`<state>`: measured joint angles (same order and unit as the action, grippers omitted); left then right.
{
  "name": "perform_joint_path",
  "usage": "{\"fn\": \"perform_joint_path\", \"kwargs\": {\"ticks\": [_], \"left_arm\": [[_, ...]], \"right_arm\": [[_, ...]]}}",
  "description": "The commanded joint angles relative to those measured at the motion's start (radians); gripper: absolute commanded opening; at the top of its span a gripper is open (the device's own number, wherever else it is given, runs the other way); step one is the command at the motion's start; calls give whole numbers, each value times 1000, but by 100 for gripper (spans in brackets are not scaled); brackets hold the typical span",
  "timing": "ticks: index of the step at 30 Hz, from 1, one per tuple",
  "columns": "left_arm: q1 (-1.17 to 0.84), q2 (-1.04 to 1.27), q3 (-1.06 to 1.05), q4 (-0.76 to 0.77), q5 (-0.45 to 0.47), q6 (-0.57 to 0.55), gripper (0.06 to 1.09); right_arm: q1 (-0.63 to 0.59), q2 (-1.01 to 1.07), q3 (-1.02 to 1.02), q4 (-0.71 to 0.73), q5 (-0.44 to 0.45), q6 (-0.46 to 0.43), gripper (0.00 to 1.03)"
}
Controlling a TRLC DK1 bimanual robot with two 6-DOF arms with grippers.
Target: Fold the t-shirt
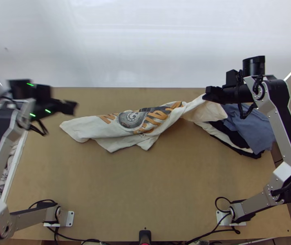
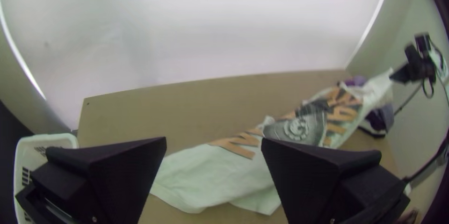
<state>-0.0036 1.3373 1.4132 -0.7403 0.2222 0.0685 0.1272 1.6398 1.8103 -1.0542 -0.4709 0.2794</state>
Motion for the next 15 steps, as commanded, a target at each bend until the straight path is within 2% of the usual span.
{"fn": "perform_joint_path", "kwargs": {"ticks": [1, 6, 7, 11, 15], "left_arm": [[-368, -76, -161, -54, -142, 203, 103], [-542, -64, -246, -171, -162, 280, 103], [-570, -64, -258, -197, -162, 300, 100], [-592, -30, -304, -149, -173, 326, 97], [-592, 20, -335, -111, -242, 353, 97]], "right_arm": [[8, 5, -14, 13, -2, 3, 3], [3, 9, -17, 19, 0, 1, 3], [3, 9, -17, 20, 0, 0, 3], [3, 9, -20, 23, 0, 0, 3], [3, 9, -23, 28, 0, 1, 3]]}}
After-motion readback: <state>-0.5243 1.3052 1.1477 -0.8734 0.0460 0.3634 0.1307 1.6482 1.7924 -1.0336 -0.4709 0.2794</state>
